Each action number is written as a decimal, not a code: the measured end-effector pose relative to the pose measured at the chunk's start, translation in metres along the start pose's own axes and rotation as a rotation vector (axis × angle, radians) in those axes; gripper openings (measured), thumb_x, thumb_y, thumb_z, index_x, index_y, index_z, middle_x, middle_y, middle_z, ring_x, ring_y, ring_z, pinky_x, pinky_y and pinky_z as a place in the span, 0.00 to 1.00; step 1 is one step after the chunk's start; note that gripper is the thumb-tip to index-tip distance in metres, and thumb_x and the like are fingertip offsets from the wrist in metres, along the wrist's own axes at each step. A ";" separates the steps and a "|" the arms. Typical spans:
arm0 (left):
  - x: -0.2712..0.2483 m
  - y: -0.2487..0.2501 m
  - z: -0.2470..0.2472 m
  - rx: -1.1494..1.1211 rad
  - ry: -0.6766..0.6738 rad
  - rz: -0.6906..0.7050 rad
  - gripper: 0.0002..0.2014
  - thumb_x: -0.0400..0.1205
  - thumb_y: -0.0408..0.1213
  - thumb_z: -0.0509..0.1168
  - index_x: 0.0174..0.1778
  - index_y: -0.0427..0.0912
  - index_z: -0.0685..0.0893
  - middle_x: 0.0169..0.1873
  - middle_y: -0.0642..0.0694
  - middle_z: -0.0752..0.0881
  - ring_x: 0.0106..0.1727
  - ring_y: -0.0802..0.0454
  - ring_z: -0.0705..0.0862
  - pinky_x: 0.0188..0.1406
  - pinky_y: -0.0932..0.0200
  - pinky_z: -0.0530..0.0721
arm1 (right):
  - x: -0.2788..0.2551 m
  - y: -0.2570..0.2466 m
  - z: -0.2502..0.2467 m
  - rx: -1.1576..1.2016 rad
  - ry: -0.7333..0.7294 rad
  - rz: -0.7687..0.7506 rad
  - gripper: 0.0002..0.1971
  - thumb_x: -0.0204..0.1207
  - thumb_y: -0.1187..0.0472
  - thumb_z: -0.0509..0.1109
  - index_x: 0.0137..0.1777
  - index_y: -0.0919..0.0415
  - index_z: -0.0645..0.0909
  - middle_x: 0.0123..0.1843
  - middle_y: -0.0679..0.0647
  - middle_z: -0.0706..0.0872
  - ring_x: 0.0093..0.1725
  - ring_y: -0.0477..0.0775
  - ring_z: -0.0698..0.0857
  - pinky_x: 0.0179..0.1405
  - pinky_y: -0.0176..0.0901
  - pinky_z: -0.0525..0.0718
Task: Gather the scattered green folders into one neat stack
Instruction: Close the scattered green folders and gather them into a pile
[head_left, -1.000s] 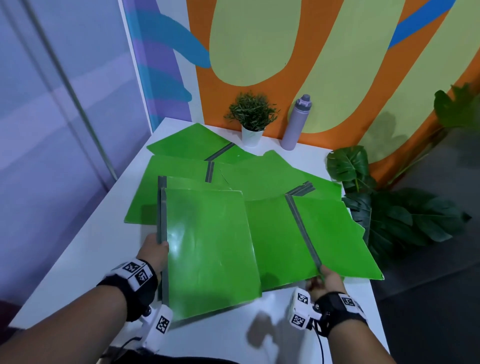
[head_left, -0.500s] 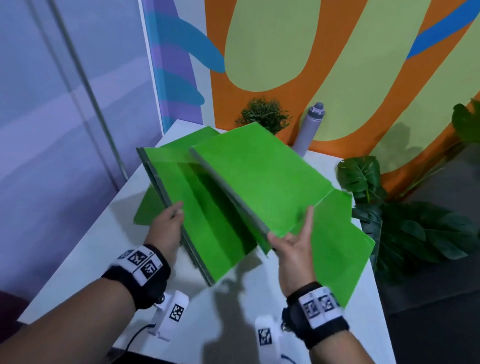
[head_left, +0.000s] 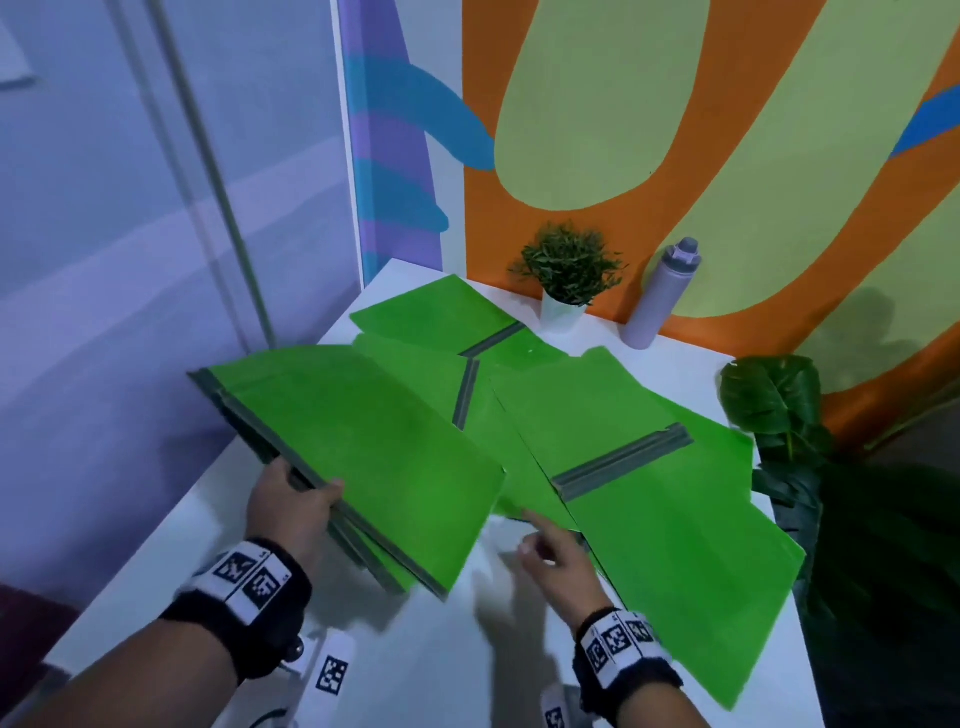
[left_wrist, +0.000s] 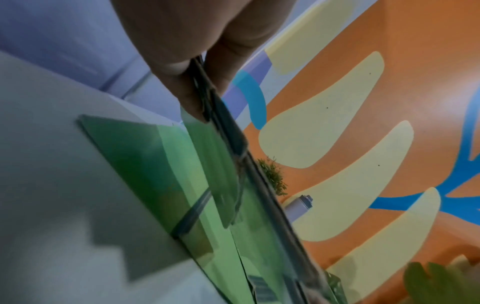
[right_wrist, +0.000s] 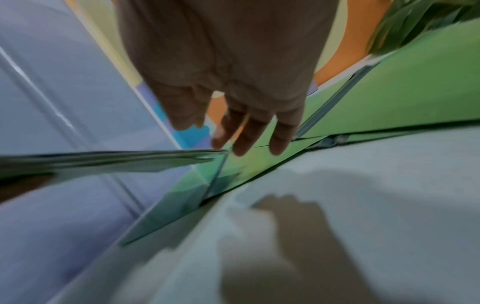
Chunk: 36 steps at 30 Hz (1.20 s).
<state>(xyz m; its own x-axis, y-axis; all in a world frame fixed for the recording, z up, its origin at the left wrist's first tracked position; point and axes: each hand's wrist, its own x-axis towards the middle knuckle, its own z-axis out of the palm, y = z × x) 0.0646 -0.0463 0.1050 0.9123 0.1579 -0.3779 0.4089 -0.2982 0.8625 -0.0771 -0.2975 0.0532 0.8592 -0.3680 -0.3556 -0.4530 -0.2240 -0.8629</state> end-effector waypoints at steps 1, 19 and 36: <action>0.005 0.003 -0.005 0.011 0.009 0.022 0.30 0.73 0.36 0.75 0.71 0.40 0.74 0.66 0.36 0.81 0.64 0.34 0.83 0.66 0.35 0.80 | 0.015 0.009 -0.009 -0.077 0.082 0.031 0.23 0.73 0.53 0.70 0.66 0.36 0.70 0.60 0.56 0.82 0.59 0.52 0.81 0.67 0.56 0.79; 0.039 -0.009 -0.004 -0.208 -0.049 0.048 0.12 0.78 0.17 0.63 0.52 0.35 0.75 0.36 0.45 0.75 0.39 0.44 0.74 0.52 0.47 0.74 | 0.130 0.064 -0.038 -0.797 0.102 0.341 0.26 0.77 0.38 0.55 0.74 0.24 0.52 0.84 0.47 0.37 0.78 0.74 0.37 0.70 0.84 0.47; -0.009 -0.043 -0.023 -0.047 -0.291 -0.009 0.27 0.81 0.19 0.59 0.76 0.37 0.67 0.69 0.37 0.75 0.63 0.40 0.75 0.70 0.37 0.73 | -0.069 0.106 0.012 -0.928 -0.068 0.271 0.31 0.72 0.31 0.54 0.71 0.19 0.43 0.84 0.47 0.35 0.80 0.72 0.40 0.69 0.85 0.51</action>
<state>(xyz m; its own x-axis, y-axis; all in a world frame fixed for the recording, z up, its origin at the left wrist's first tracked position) 0.0379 -0.0132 0.0790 0.8800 -0.1182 -0.4601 0.4213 -0.2533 0.8708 -0.1811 -0.2854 -0.0179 0.6970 -0.4651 -0.5459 -0.6198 -0.7735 -0.1324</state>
